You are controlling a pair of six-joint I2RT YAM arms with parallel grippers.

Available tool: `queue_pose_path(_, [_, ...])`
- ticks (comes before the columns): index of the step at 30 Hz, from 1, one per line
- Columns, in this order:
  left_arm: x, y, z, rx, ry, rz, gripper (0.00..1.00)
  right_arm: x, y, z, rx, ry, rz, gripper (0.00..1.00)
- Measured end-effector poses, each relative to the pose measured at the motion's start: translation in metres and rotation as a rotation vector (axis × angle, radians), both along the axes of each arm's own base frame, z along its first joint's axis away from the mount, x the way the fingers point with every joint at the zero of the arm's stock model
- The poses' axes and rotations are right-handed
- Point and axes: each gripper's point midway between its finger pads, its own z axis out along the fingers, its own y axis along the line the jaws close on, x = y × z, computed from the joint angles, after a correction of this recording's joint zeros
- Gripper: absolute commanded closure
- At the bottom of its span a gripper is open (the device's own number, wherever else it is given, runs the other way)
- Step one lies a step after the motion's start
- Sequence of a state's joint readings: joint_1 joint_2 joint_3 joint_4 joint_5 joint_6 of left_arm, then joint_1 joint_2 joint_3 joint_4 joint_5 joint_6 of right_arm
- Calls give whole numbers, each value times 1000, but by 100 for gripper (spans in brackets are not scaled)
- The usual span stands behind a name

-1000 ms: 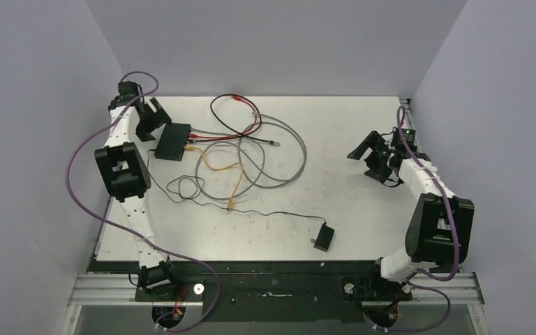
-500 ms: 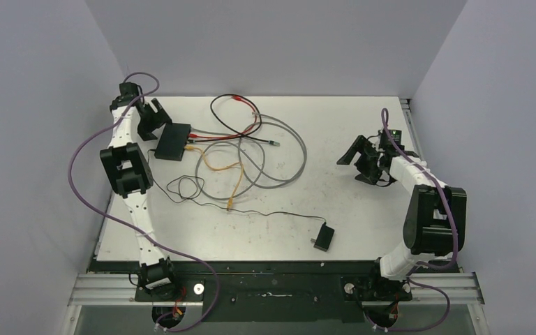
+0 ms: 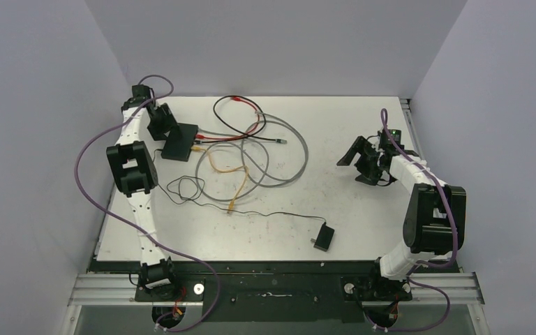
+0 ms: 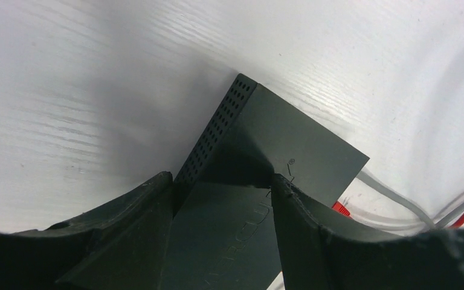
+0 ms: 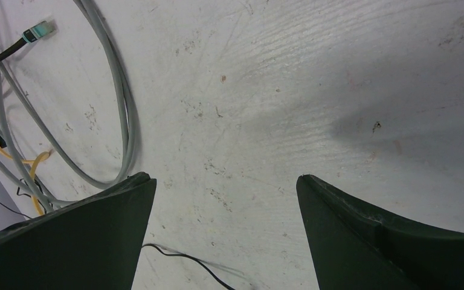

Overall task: Pull the plug from the switch port
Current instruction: Move the switch port to the center of the board.

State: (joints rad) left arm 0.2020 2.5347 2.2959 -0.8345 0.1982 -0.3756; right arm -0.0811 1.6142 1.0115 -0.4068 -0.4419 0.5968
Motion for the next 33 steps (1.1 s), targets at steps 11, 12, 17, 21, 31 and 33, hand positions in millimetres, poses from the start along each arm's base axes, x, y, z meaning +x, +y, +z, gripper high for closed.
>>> queue_pose_path(11, [-24,-72,2,84,18,-177,46,-1,5,2,-5,1,21,10])
queue_pose_path(12, [-28,-80,2,84,21,-194,47,-1,6,2,-5,0,25,10])
queue_pose_path(17, [-53,-117,2,76,36,-267,47,-1,11,4,-9,-7,43,10])
queue_pose_path(21, [-73,-140,1,71,34,-309,47,-3,15,5,-12,-8,59,10])
queue_pose_path(31, [-118,-175,0,68,41,-406,39,-8,24,22,-25,-50,100,10])
queue_pose_path(33, [-124,-176,2,79,48,-409,27,-9,23,27,-28,-62,101,10])
